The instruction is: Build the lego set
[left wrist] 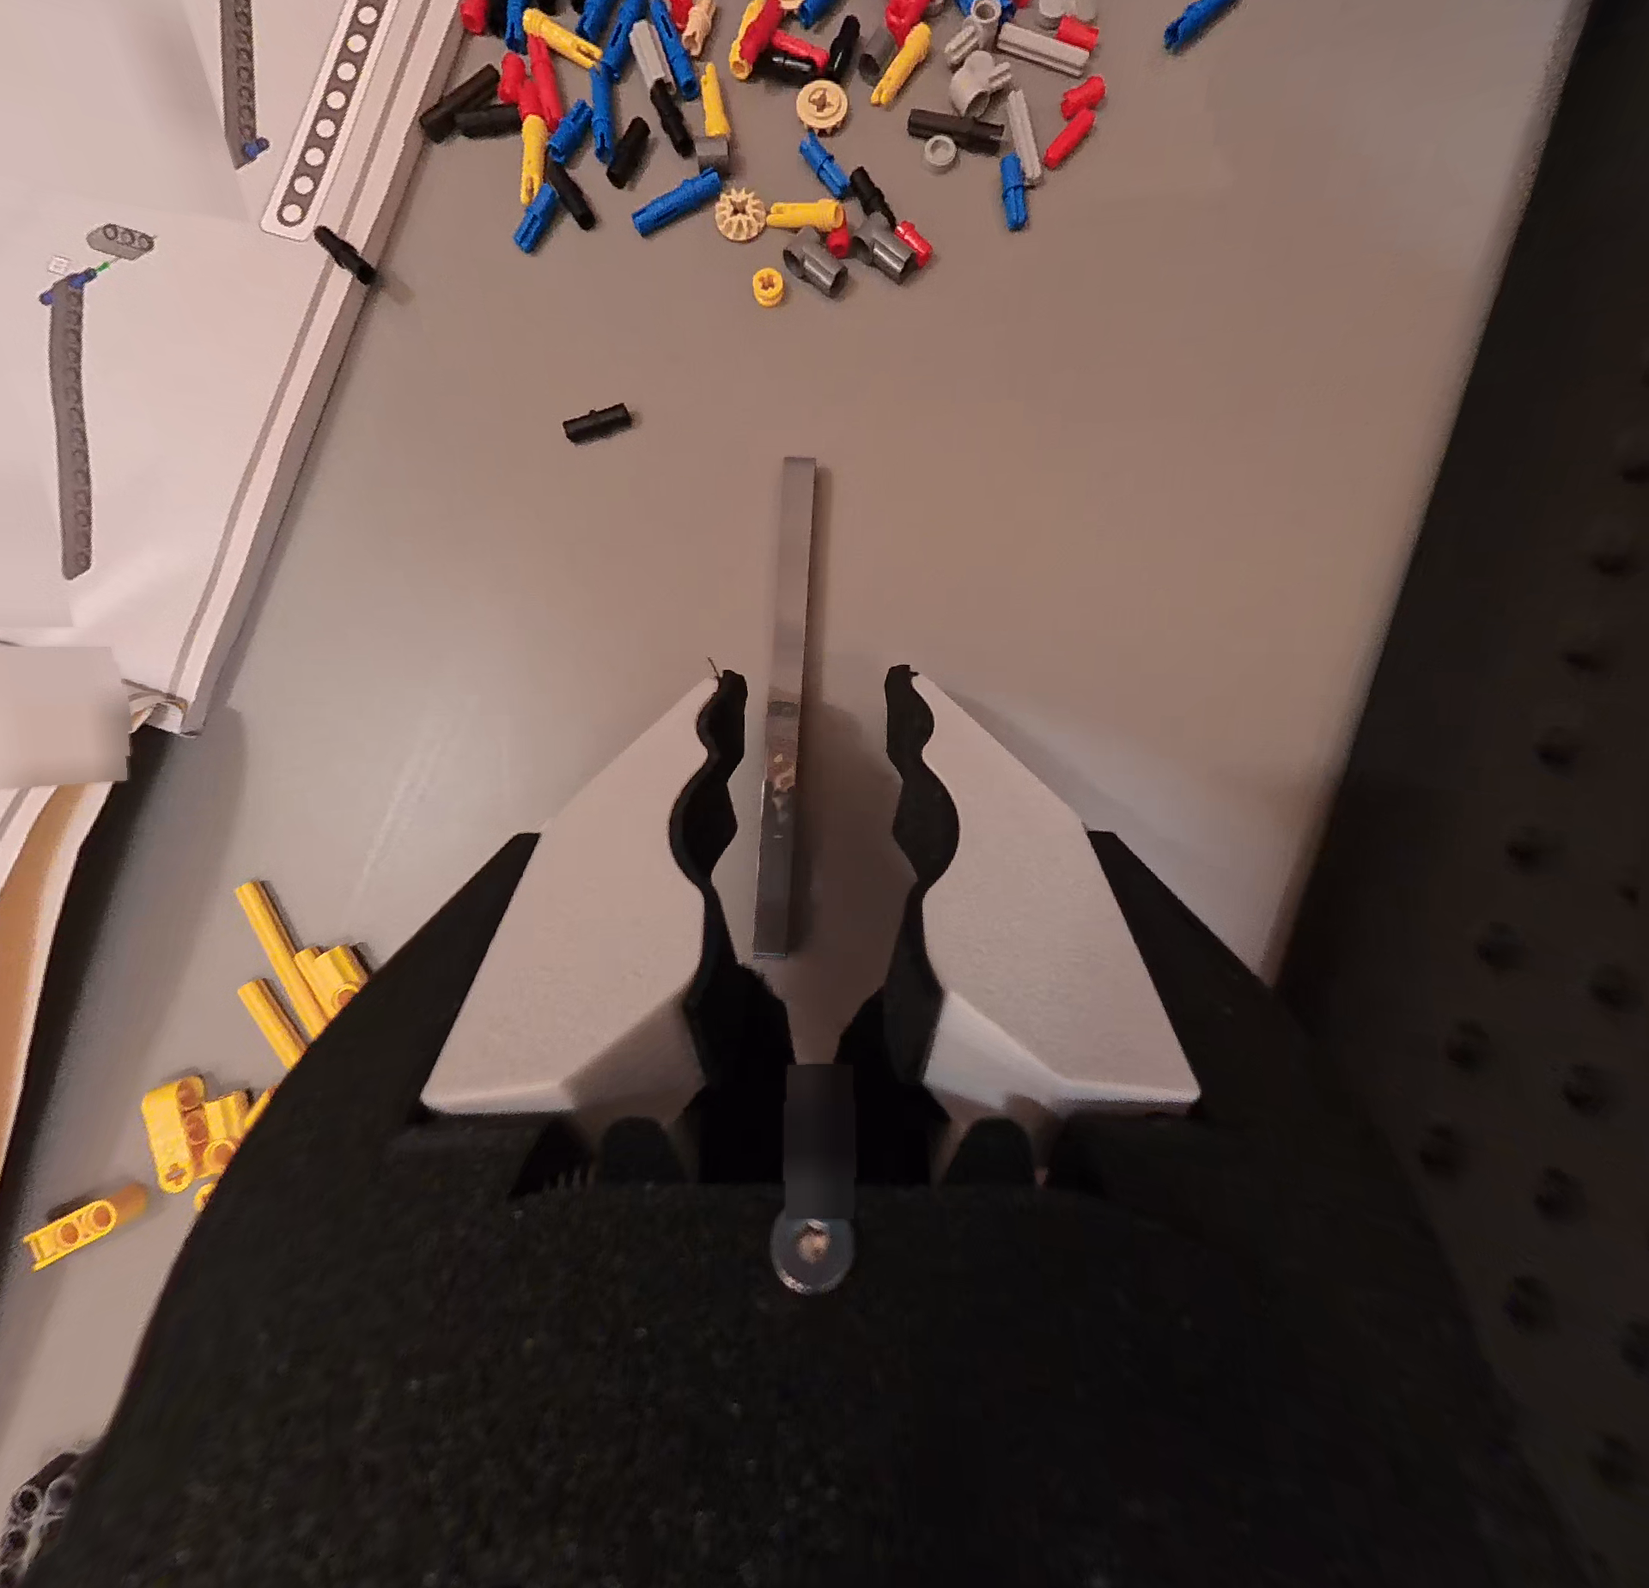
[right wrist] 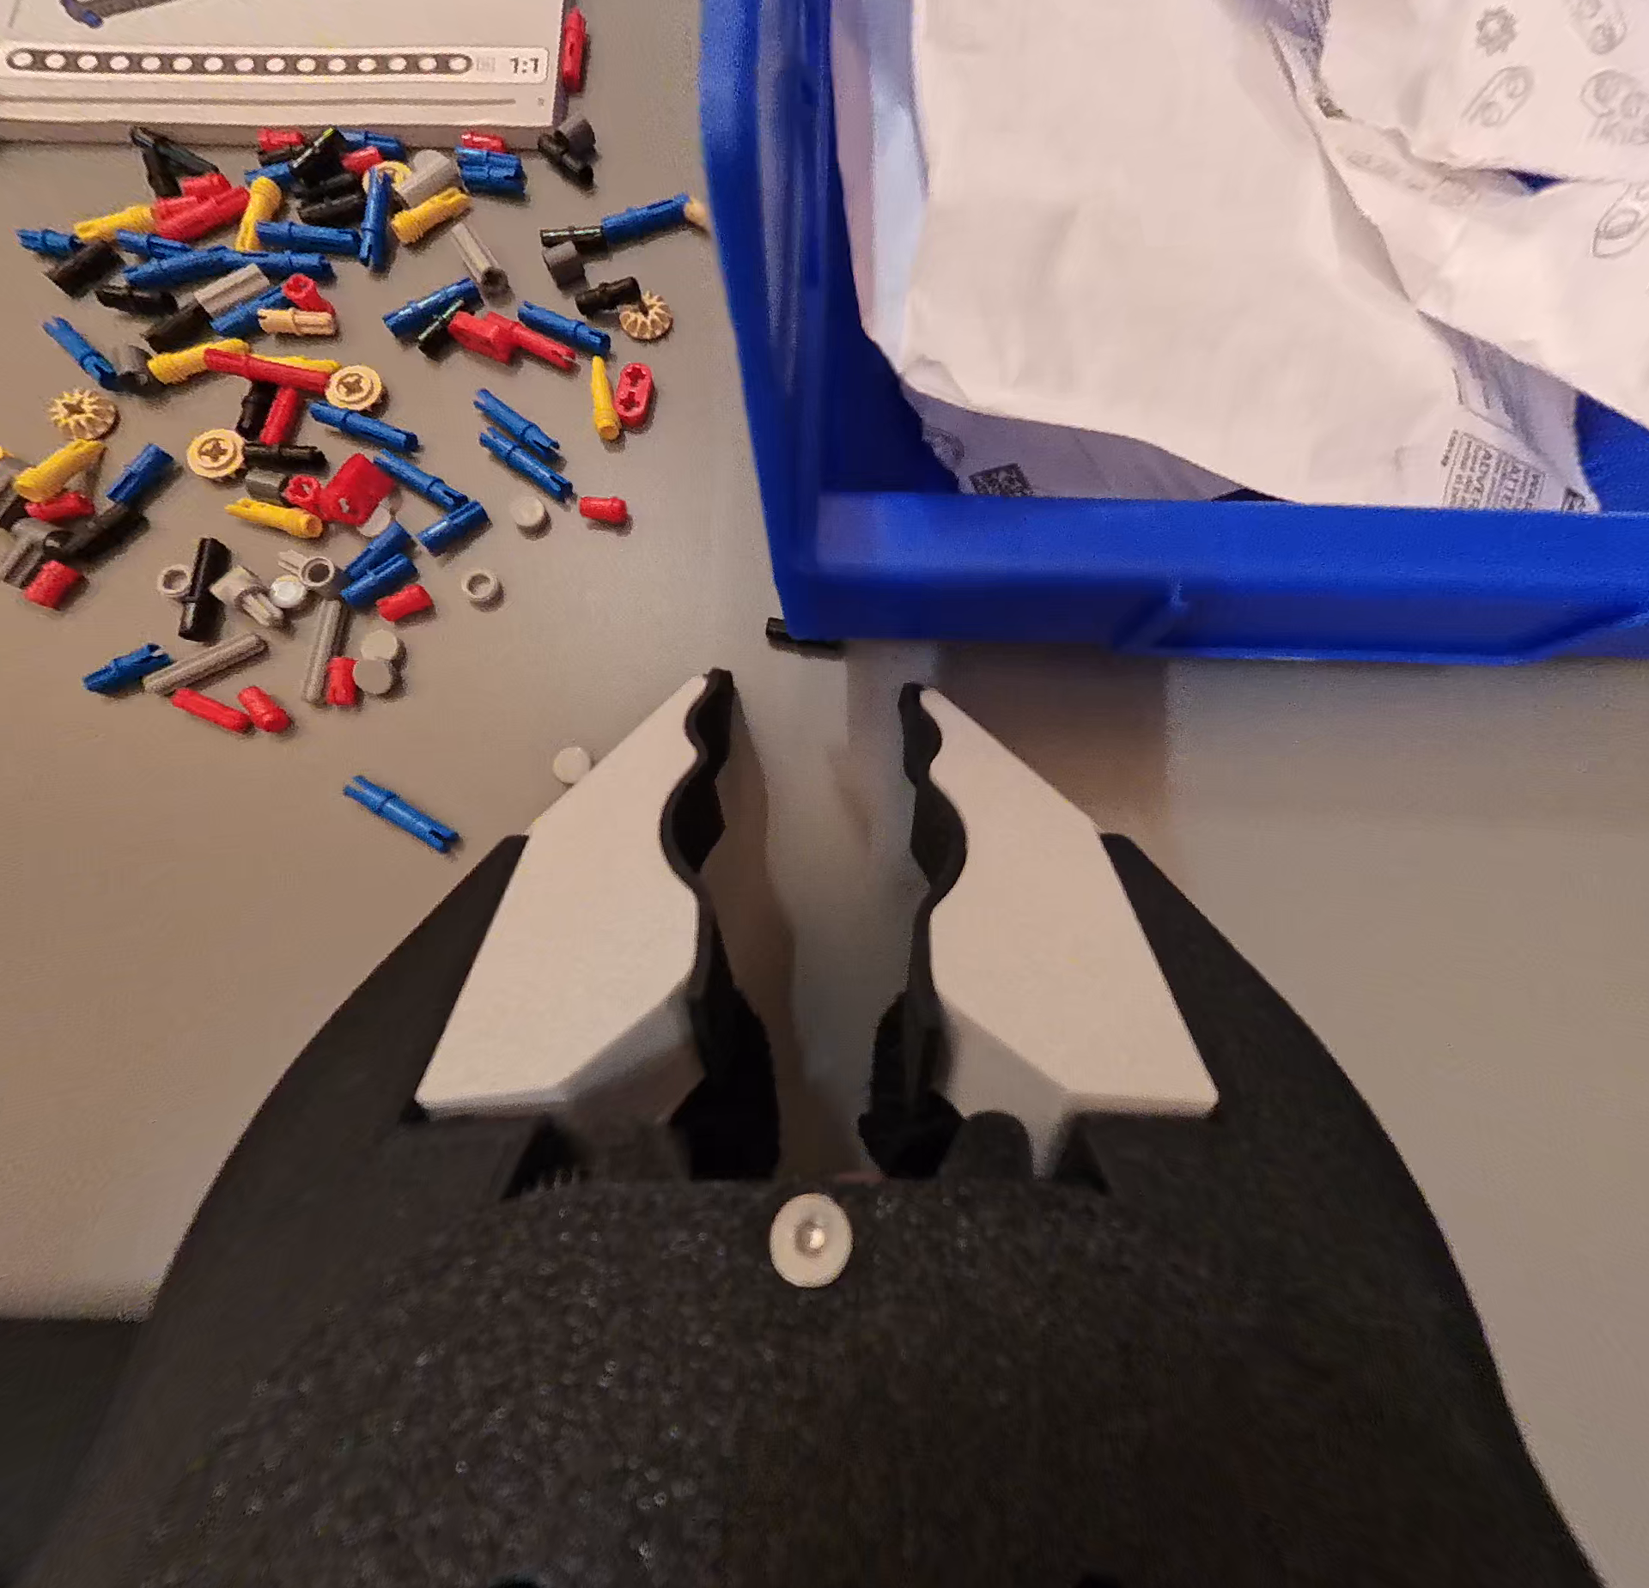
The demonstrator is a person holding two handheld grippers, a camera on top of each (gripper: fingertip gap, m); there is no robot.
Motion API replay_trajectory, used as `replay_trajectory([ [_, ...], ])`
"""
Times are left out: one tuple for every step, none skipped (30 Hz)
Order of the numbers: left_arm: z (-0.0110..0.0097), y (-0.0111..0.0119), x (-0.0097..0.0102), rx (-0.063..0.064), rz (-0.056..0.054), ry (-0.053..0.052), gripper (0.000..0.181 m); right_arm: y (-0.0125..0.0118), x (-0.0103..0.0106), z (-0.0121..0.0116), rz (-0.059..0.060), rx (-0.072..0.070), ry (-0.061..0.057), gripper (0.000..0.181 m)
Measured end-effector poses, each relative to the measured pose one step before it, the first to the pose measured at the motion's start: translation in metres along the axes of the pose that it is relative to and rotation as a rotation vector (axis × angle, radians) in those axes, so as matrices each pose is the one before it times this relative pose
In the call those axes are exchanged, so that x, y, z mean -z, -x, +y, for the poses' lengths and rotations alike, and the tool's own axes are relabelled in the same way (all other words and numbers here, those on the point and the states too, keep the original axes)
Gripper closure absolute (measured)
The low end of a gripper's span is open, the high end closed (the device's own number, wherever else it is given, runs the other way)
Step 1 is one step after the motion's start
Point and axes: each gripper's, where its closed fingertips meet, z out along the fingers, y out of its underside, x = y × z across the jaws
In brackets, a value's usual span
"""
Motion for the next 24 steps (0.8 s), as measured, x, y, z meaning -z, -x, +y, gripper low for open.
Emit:
replay_trajectory([
  [-0.00006, -0.00003, 0.00126, -0.0036, -0.0050, -0.0005, 0.151, 0.00198, -0.00138, -0.00125, -0.0012, 0.0110, 0.0006, 0.142],
  [-0.00002, -0.00027, 0.00156, 0.0010, -0.0017, -0.0013, 0.151, 0.00297, -0.00133, -0.00134, -0.0088, 0.0075, -0.0030, 0.142],
  [-0.00004, -0.00046, 0.00160, 0.0049, 0.0003, -0.0030, 0.151, 0.00215, -0.00120, -0.00135, -0.0048, 0.0031, -0.0016, 0.141],
  [0.00001, -0.00060, 0.00144, 0.0057, 0.0014, -0.0041, 0.151, 0.00255, -0.00118, -0.00116, -0.0072, 0.0015, -0.0012, 0.140],
  [0.00010, -0.00072, 0.00138, 0.0042, 0.0016, -0.0036, 0.151, 0.00353, -0.00106, -0.00119, -0.0108, 0.0022, -0.0012, 0.138],
  [0.00050, -0.00048, 0.00111, 0.0024, 0.0002, -0.0019, 0.151, 0.00266, -0.00083, -0.00084, -0.0021, 0.0040, 0.0007, 0.136],
  [0.00091, -0.00023, 0.00085, 0.0013, -0.0022, 0.0000, 0.152, 0.00277, -0.00084, -0.00067, -0.0041, 0.0159, -0.0001, 0.136],
  [0.00102, 0.00004, 0.00075, 0.0008, -0.0036, 0.0015, 0.152, 0.00438, -0.00042, -0.00073, -0.0183, 0.0182, -0.0021, 0.139],
  [0.00109, 0.00013, 0.00055, 0.0008, -0.0034, 0.0015, 0.152, 0.00380, -0.00010, -0.00039, -0.0168, 0.0181, -0.0001, 0.143],
  [0.00065, -0.00015, 0.00065, 0.0014, -0.0024, -0.0002, 0.152, 0.00188, -0.00003, -0.00020, -0.0073, 0.0098, 0.0008, 0.144],
  [0.00033, -0.00030, 0.00074, 0.0017, -0.0015, -0.0021, 0.152, 0.00157, -0.00007, -0.00011, -0.0093, 0.0063, -0.0001, 0.144],
  [0.00009, -0.00031, 0.00062, 0.0020, -0.0016, -0.0039, 0.152, 0.00427, -0.00011, -0.00049, -0.0279, 0.0143, -0.0020, 0.143],
  [0.00035, 0.00006, 0.00052, 0.0033, -0.0020, -0.0028, 0.151, 0.00889, 0.00017, -0.00080, -0.0532, 0.0293, -0.0025, 0.141],
  [0.00077, 0.00037, 0.00052, 0.0043, -0.0033, -0.0009, 0.152, 0.00347, 0.00039, -0.00005, -0.0145, 0.0259, -0.0007, 0.141],
  [0.00103, 0.00064, 0.00068, 0.0032, -0.0048, 0.0005, 0.152, -0.00167, 0.00139, -0.00002, 0.0190, 0.0113, -0.0069, 0.141],
  [0.00150, 0.00115, 0.00084, 0.0022, -0.0073, 0.0028, 0.151, 0.00430, 0.00305, -0.00248, -0.0185, 0.0186, -0.0201, 0.141],
  [0.00162, 0.00154, 0.00129, 0.0019, -0.0095, 0.0032, 0.151, 0.00189, 0.00476, -0.00293, 0.0027, 0.0137, -0.0198, 0.142],
  [0.00147, 0.00134, 0.00189, 0.0018, -0.0078, 0.0009, 0.151, -0.00095, 0.00572, -0.00321, 0.0216, 0.0078, -0.0152, 0.143],
  [0.00140, 0.00082, 0.00252, 0.0022, -0.0032, -0.0003, 0.151, 0.00296, 0.00610, -0.00435, -0.0008, 0.0086, -0.0176, 0.145],
  [0.00135, 0.00142, 0.00324, 0.0056, -0.0052, -0.0007, 0.151, 0.00611, 0.00575, -0.00502, -0.0146, 0.0081, -0.0175, 0.145],
  [0.00117, 0.00156, 0.00352, 0.0079, -0.0045, -0.0021, 0.151, 0.00773, 0.00505, -0.00477, -0.0181, 0.0082, -0.0136, 0.145],
  [0.00057, 0.00014, 0.00337, 0.0056, 0.0063, -0.0063, 0.150, 0.00982, 0.00393, -0.00492, -0.0223, 0.0091, -0.0137, 0.146],
  [-0.00023, -0.00069, 0.00238, 0.0028, 0.0113, -0.0088, 0.150, 0.01241, 0.00247, -0.00575, -0.0291, 0.0083, -0.0204, 0.147],
  [-0.00008, 0.00043, 0.00095, 0.0010, 0.0045, -0.0054, 0.150, 0.01340, 0.00043, -0.00523, -0.0282, 0.0011, -0.0180, 0.149],
])
